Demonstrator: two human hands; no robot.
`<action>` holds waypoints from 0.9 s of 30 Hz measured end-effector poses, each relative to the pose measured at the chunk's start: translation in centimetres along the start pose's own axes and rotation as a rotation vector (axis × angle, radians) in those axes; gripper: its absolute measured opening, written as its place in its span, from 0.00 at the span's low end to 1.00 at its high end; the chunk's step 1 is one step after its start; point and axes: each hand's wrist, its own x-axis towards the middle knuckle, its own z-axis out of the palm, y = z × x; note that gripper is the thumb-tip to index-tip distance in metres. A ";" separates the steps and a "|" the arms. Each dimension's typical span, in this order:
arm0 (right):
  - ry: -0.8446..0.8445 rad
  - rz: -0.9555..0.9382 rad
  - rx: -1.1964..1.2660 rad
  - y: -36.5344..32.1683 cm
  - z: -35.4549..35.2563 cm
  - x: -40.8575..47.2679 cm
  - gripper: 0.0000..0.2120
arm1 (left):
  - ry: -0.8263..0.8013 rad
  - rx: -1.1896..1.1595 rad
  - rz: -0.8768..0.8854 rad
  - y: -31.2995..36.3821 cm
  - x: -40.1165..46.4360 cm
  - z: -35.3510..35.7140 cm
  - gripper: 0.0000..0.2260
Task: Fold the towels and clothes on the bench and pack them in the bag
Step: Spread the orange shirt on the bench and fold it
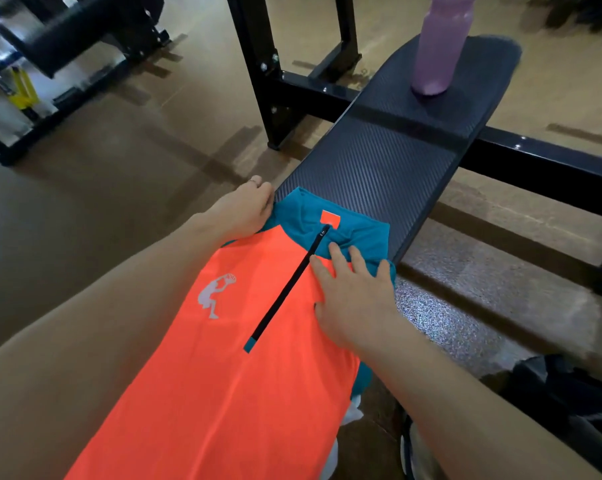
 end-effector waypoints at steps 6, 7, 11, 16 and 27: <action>-0.001 -0.016 0.031 1.0 0.0 -0.3 0.34 | -0.048 0.081 0.016 -0.2 -0.7 -0.6 0.04; 0.008 -0.015 0.038 1.0 0.0 -0.4 0.34 | 0.003 0.127 0.026 -0.2 -0.6 -0.6 0.04; 0.162 0.090 0.117 1.6 -0.3 -0.7 0.29 | 0.215 0.328 -0.029 1.2 -1.0 0.5 0.07; 0.213 0.247 0.441 5.3 -0.8 -0.3 0.38 | 0.391 0.060 -0.104 6.2 -3.7 2.3 0.19; 0.245 0.496 1.193 8.0 0.9 -0.1 0.38 | 0.238 0.087 0.111 15.5 -11.4 8.8 0.27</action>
